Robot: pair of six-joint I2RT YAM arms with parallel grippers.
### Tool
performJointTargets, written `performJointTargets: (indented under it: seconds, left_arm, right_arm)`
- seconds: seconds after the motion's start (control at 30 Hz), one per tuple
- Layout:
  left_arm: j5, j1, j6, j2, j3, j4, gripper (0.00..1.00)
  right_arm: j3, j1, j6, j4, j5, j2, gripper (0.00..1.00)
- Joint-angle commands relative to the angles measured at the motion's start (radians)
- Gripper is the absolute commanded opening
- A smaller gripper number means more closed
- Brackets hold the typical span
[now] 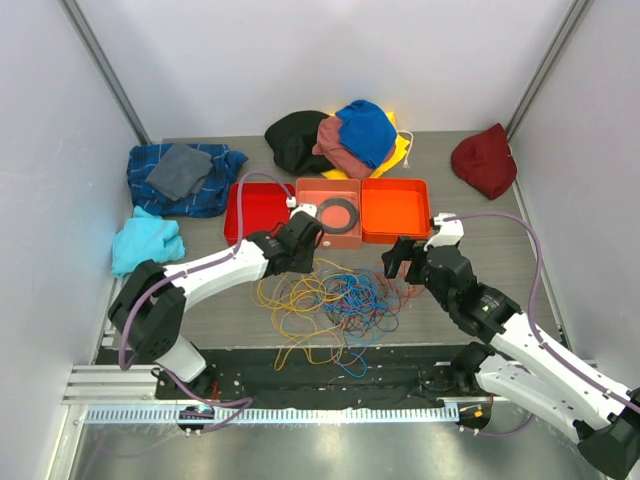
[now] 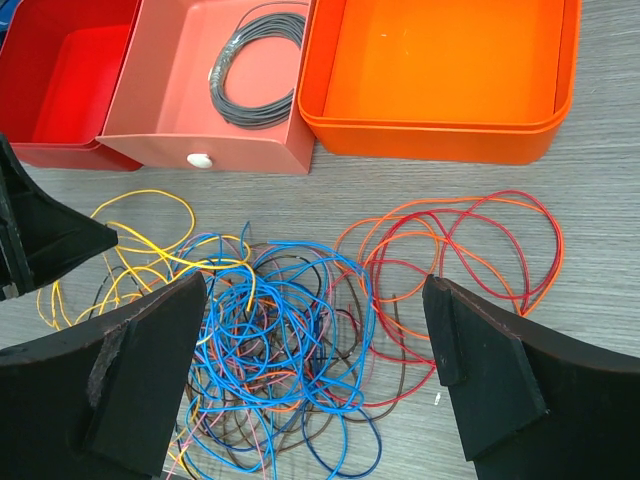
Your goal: Untangle the cables
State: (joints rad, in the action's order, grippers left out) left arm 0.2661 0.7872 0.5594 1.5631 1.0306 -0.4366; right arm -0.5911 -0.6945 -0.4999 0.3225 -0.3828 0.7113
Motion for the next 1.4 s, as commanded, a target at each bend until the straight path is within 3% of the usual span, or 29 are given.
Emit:
performJointTargets:
  seconds: [0.0, 0.13, 0.27, 0.4, 0.5, 0.57, 0.63, 0.87, 1.03, 1.37]
  left_arm:
    - [0.031, 0.001, -0.016, 0.012, 0.046, 0.045, 0.29]
    - [0.044, 0.001, -0.016, 0.012, 0.034, 0.067, 0.31]
    - [0.045, 0.001, -0.006, 0.055, 0.045, 0.075, 0.41]
    - [0.045, 0.001, 0.008, 0.092, 0.039, 0.087, 0.38]
    - [0.048, 0.001, 0.02, 0.118, 0.023, 0.107, 0.32]
    - [0.054, 0.001, 0.025, 0.124, 0.017, 0.113, 0.12]
    - [0.07, 0.001, 0.036, 0.115, 0.014, 0.105, 0.0]
    - [0.171, 0.012, 0.04, -0.15, 0.008, 0.039, 0.0]
    - [0.206, 0.014, 0.008, -0.351, 0.124, -0.066, 0.02]
    - [0.24, 0.014, -0.095, -0.397, 0.459, -0.203, 0.02]
  right_arm:
    - [0.001, -0.004, -0.005, -0.023, -0.01, -0.01, 1.0]
    - [0.007, -0.004, -0.006, -0.026, -0.008, -0.021, 1.0]
    - [0.014, -0.003, -0.012, -0.033, -0.004, -0.019, 1.0]
    - [0.011, -0.004, -0.012, -0.028, -0.002, -0.021, 1.0]
    - [0.011, -0.003, -0.011, -0.022, -0.007, -0.029, 1.0]
    - [0.011, -0.003, -0.008, -0.02, -0.007, -0.032, 1.0]
    - [0.011, -0.004, -0.008, -0.016, -0.005, -0.033, 1.0]
    - [0.013, -0.005, -0.011, -0.013, 0.004, -0.036, 1.0]
    - [0.002, -0.004, -0.012, -0.03, 0.022, -0.023, 1.0]
    - [-0.055, -0.003, -0.019, -0.034, 0.076, 0.007, 1.0]
